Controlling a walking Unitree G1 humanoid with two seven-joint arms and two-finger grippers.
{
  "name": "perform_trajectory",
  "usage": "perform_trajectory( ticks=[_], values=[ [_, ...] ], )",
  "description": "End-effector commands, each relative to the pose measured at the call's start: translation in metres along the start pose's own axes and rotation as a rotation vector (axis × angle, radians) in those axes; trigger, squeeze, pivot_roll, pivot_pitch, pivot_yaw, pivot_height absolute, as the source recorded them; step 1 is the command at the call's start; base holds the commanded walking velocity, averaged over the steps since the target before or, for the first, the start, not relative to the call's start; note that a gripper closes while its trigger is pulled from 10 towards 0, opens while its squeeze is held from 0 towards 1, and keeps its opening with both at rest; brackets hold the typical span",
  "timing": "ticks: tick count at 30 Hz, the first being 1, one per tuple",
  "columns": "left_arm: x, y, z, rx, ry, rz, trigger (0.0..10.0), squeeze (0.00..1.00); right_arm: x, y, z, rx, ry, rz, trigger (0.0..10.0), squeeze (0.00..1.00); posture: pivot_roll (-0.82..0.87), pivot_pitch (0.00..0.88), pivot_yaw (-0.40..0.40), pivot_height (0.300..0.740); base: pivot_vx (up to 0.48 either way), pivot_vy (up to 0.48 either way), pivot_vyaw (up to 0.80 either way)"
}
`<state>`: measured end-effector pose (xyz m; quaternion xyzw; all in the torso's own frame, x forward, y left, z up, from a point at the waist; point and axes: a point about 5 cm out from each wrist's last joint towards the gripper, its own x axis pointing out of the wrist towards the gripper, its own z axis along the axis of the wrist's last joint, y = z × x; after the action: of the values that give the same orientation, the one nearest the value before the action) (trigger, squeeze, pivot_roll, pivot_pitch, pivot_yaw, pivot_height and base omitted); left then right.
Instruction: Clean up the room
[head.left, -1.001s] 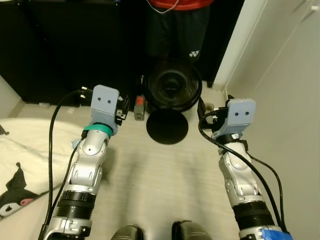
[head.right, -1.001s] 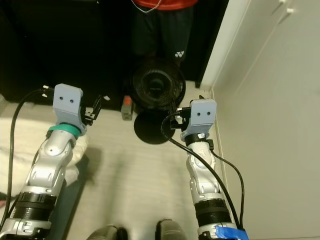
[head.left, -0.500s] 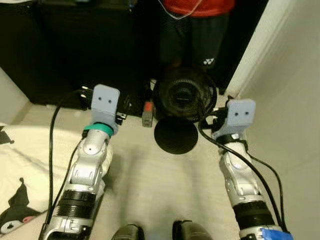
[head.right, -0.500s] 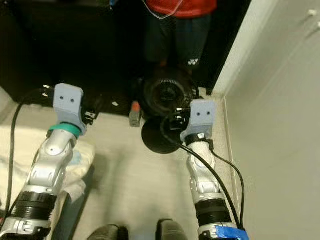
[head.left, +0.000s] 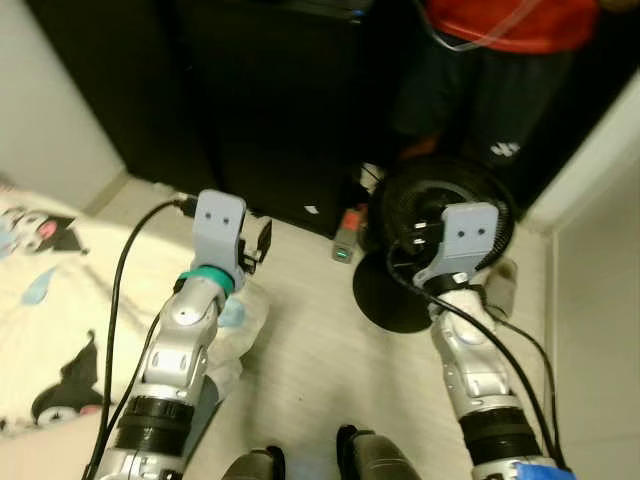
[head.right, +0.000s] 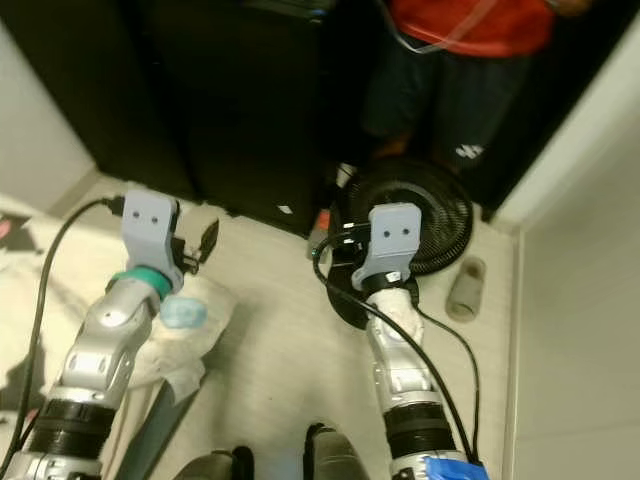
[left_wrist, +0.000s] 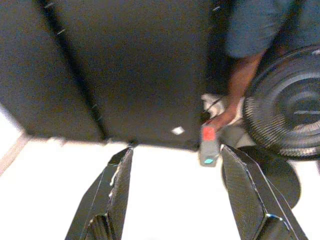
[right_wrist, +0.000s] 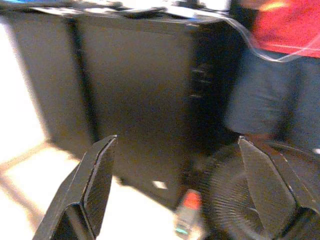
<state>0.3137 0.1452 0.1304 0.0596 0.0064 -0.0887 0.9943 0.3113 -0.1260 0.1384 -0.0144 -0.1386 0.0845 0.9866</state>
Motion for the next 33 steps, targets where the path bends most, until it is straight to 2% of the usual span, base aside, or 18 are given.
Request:
perform_trajectory(
  ticks=[1,6,12,33],
  values=[
    [-0.010,0.001,-0.006,0.046,0.007,-0.039,10.0,0.00,-0.013,0.005,-0.009,0.014,0.042,0.023,10.0,0.00,-0.06,0.080,0.062,0.740,0.000,0.000,0.79],
    [-0.014,0.002,-0.009,0.058,0.016,-0.049,10.0,0.00,-0.017,0.009,-0.011,0.021,0.054,0.034,10.0,0.00,-0.06,0.080,0.062,0.740,0.000,0.000,0.79],
    [-0.027,0.000,-0.017,0.063,0.047,-0.059,10.0,0.00,-0.030,0.018,-0.017,0.038,0.083,0.060,10.0,0.00,-0.06,0.099,0.061,0.740,0.000,0.000,0.79],
    [-0.029,-0.001,-0.015,0.069,0.054,-0.061,10.0,0.00,-0.030,0.020,-0.013,0.048,0.079,0.074,10.0,0.00,-0.06,0.110,0.065,0.740,0.000,0.000,0.79]
  ],
)
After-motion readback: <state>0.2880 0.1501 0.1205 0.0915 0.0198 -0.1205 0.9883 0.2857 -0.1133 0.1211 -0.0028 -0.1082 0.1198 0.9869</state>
